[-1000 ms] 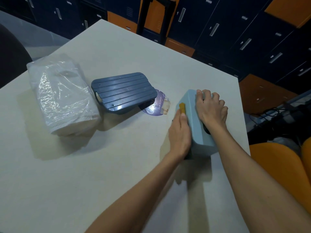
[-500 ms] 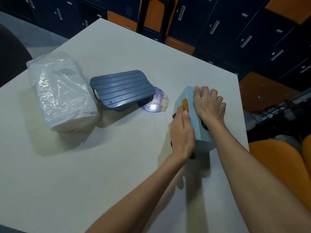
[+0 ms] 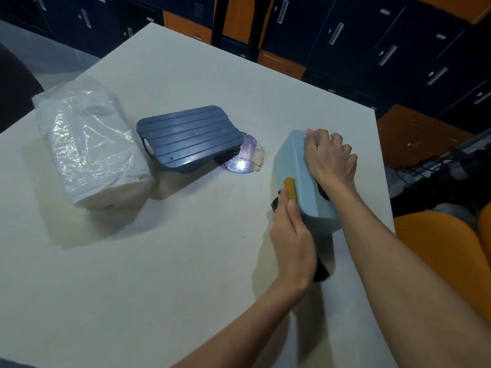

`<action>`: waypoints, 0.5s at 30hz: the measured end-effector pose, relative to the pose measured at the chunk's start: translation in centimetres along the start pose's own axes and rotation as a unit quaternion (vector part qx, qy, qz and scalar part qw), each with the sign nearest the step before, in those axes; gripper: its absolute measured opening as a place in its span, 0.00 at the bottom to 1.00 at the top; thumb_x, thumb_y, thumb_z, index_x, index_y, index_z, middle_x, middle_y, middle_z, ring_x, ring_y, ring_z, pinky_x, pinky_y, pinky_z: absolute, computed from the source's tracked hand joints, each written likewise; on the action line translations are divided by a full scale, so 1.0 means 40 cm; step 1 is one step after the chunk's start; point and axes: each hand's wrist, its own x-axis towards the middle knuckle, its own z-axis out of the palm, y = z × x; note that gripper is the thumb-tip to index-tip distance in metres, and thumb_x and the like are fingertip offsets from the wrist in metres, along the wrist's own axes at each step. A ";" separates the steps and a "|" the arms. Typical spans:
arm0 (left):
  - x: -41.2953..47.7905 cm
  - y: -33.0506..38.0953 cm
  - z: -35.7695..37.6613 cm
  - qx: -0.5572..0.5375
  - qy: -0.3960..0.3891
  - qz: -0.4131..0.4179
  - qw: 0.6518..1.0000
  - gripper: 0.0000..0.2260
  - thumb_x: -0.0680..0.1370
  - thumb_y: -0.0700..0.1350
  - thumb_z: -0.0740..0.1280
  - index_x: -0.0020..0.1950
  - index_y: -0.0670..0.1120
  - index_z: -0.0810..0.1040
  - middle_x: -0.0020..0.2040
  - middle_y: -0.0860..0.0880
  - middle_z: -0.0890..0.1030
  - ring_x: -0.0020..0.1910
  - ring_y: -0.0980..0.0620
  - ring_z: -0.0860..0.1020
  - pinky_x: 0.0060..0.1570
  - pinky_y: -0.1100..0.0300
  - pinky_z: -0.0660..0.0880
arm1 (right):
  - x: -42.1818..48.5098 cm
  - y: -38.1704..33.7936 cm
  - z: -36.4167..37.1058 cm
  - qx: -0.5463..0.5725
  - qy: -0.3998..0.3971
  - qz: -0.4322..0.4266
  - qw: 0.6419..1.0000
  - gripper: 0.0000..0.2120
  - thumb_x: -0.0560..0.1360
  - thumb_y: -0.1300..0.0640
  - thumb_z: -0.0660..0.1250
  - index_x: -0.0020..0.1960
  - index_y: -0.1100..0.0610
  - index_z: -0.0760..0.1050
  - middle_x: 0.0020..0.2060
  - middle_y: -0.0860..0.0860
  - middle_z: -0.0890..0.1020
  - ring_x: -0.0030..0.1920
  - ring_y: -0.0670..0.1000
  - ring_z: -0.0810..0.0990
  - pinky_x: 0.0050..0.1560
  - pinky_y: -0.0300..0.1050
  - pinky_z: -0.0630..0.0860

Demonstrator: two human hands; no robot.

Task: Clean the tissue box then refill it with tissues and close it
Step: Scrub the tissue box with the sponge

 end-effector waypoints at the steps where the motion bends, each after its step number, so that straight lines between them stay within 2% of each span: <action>1: -0.028 -0.005 -0.026 0.002 -0.009 0.009 1.000 0.18 0.84 0.50 0.53 0.71 0.47 0.72 0.64 0.53 0.77 0.61 0.59 0.74 0.63 0.65 0.69 | 0.000 0.000 0.000 0.000 -0.002 0.001 1.000 0.26 0.81 0.40 0.42 0.68 0.51 0.67 0.67 0.56 0.70 0.62 0.60 0.69 0.61 0.56 0.61; 3: -0.047 -0.006 -0.085 0.008 -0.026 -0.004 1.000 0.15 0.84 0.49 0.54 0.57 0.46 0.78 0.49 0.53 0.80 0.47 0.62 0.75 0.51 0.65 0.71 | -0.002 -0.004 0.000 0.005 -0.004 -0.001 1.000 0.26 0.81 0.41 0.42 0.68 0.51 0.67 0.67 0.56 0.69 0.63 0.60 0.68 0.62 0.56 0.61; 5: 0.024 0.021 -0.124 0.000 0.002 -0.045 0.999 0.15 0.84 0.48 0.54 0.40 0.46 0.73 0.37 0.52 0.74 0.37 0.56 0.70 0.44 0.57 0.67 | -0.002 -0.009 -0.003 0.010 -0.007 0.001 1.000 0.25 0.81 0.41 0.42 0.68 0.51 0.68 0.67 0.56 0.70 0.62 0.60 0.68 0.62 0.56 0.60; 6: 0.081 0.038 -0.133 -0.007 0.025 -0.062 0.998 0.16 0.84 0.47 0.54 0.37 0.46 0.69 0.35 0.52 0.71 0.36 0.53 0.68 0.44 0.54 0.66 | -0.004 -0.010 -0.004 0.011 -0.008 0.002 1.000 0.25 0.81 0.41 0.42 0.68 0.51 0.68 0.66 0.56 0.70 0.62 0.60 0.68 0.61 0.56 0.60; 9: 0.281 0.099 -0.117 -0.042 0.046 -0.053 0.997 0.15 0.81 0.50 0.54 0.37 0.47 0.68 0.35 0.50 0.70 0.37 0.50 0.68 0.43 0.51 0.68 | -0.009 -0.009 -0.004 0.008 -0.003 -0.004 1.000 0.25 0.81 0.41 0.42 0.68 0.52 0.68 0.66 0.56 0.70 0.61 0.60 0.69 0.60 0.55 0.61; 12: 0.384 0.116 -0.047 0.059 -0.042 -0.023 0.997 0.16 0.82 0.53 0.51 0.40 0.47 0.70 0.38 0.51 0.73 0.42 0.48 0.71 0.44 0.51 0.67 | -0.007 -0.007 -0.003 0.003 0.000 -0.005 1.000 0.25 0.81 0.41 0.43 0.67 0.52 0.68 0.65 0.56 0.71 0.60 0.60 0.70 0.59 0.55 0.62; 15: 0.355 0.073 0.004 0.127 -0.127 0.018 0.984 0.18 0.84 0.52 0.49 0.55 0.45 0.75 0.48 0.52 0.76 0.53 0.47 0.74 0.48 0.58 0.63 | -0.003 -0.005 -0.001 -0.004 0.003 0.000 1.000 0.25 0.81 0.41 0.43 0.67 0.51 0.68 0.66 0.56 0.71 0.60 0.60 0.70 0.59 0.55 0.62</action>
